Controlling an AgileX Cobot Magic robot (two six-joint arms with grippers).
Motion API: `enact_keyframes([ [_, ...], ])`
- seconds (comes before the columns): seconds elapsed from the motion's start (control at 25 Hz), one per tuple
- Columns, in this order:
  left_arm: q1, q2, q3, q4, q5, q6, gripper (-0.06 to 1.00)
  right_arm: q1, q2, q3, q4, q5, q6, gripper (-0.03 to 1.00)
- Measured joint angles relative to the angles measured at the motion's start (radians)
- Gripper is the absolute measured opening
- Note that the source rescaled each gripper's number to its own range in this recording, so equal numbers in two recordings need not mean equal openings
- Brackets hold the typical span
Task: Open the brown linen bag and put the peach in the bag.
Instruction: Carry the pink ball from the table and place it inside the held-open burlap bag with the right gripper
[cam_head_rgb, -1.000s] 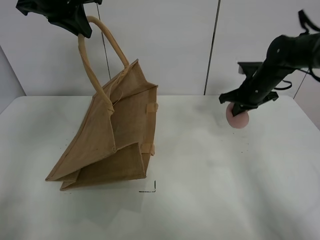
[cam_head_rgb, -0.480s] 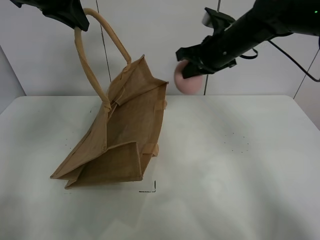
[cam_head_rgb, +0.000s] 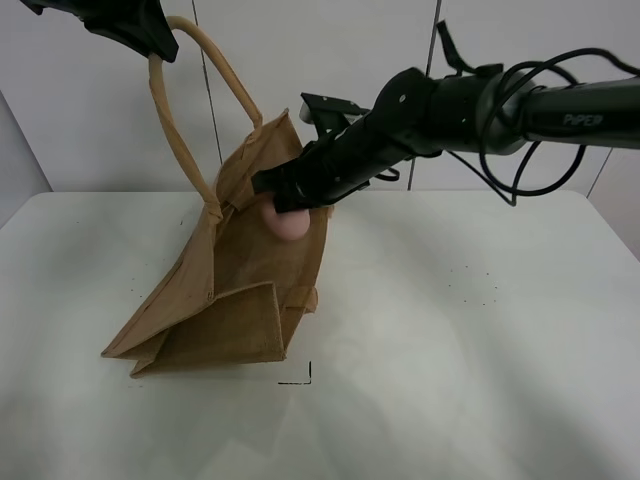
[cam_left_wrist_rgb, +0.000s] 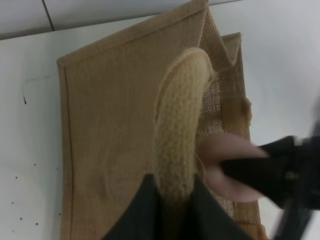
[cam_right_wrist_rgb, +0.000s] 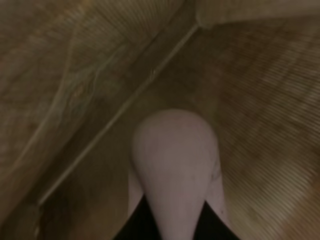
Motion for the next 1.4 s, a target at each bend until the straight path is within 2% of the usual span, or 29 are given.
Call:
enact_keyframes([
  [0.12,0.000,0.000,0.000,0.000,0.000,0.000,0.00,0.014,0.044,0.000,0.066,-0.061,-0.039,0.00],
  [0.28,0.000,0.000,0.000,0.000,0.000,0.000,0.00,0.024,0.084,0.000,0.128,-0.091,-0.092,0.00],
  [0.52,0.000,0.000,0.000,0.002,0.000,0.000,0.00,0.042,0.092,0.000,0.151,-0.142,-0.133,0.00],
  [0.6,0.000,0.000,0.000,0.010,0.000,0.000,0.00,0.042,0.092,0.000,0.151,-0.144,-0.133,0.04],
  [0.64,0.000,0.000,0.000,0.012,0.000,0.000,0.00,0.042,0.092,0.000,0.151,-0.144,-0.133,0.12],
  [0.68,0.000,0.000,0.000,0.012,0.000,0.000,0.00,0.042,0.092,0.000,0.152,-0.144,-0.134,0.25],
  [0.76,0.000,0.000,0.000,0.012,0.000,0.000,0.00,0.042,0.092,0.000,0.154,-0.144,-0.135,0.58],
  [0.84,0.000,0.000,0.000,0.012,0.000,0.000,0.00,0.042,0.092,0.000,0.154,-0.139,-0.136,0.85],
  [0.88,0.000,0.000,0.000,0.012,0.000,0.000,0.00,0.042,0.092,-0.004,0.154,-0.130,-0.136,0.91],
  [1.0,0.000,0.000,0.000,0.012,0.000,0.000,0.00,0.039,0.092,-0.041,0.142,-0.057,-0.131,0.98],
  [1.16,0.000,0.000,0.000,0.012,0.000,0.000,0.00,0.008,0.092,-0.154,0.065,0.137,-0.050,1.00],
  [1.28,0.000,0.000,0.000,0.012,0.000,0.000,0.00,-0.024,0.092,-0.255,-0.074,0.314,0.066,1.00],
  [1.4,0.000,0.000,0.000,0.012,0.000,0.000,0.00,-0.037,0.092,-0.346,-0.272,0.462,0.187,1.00],
])
